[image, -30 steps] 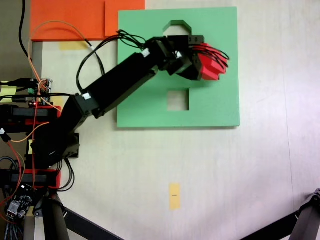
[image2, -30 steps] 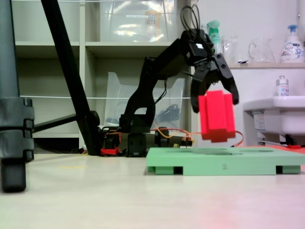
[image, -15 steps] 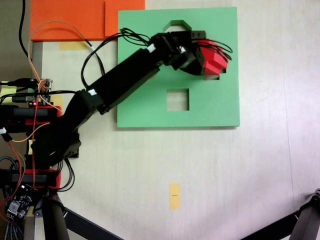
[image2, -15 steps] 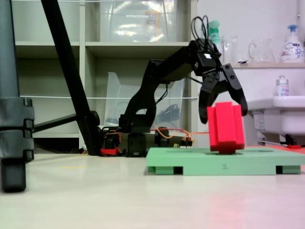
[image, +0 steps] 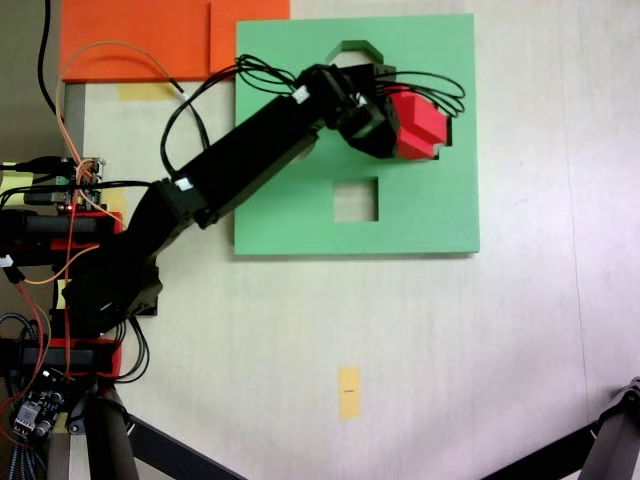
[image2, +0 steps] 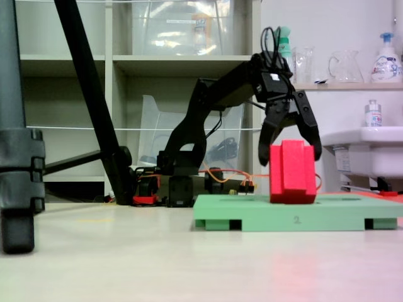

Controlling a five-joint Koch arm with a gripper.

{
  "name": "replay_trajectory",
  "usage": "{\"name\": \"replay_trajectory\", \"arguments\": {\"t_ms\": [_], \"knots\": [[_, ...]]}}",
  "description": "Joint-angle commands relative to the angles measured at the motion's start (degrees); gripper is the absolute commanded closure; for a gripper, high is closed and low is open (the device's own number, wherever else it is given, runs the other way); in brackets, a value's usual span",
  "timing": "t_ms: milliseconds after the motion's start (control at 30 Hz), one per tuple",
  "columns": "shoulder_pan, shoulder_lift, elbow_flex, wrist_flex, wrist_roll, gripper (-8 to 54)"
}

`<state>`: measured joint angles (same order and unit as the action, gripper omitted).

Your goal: Put the cross columnar block into the corresponding hole

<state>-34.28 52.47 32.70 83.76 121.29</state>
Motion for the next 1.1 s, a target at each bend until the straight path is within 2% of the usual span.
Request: {"name": "replay_trajectory", "arguments": {"t_ms": [0,1067], "knots": [[-1.5,4.7,-2.8,2.5,0.0,23.6],[-2.0,-4.6,-3.8,-3.4,-0.3,23.5]]}}
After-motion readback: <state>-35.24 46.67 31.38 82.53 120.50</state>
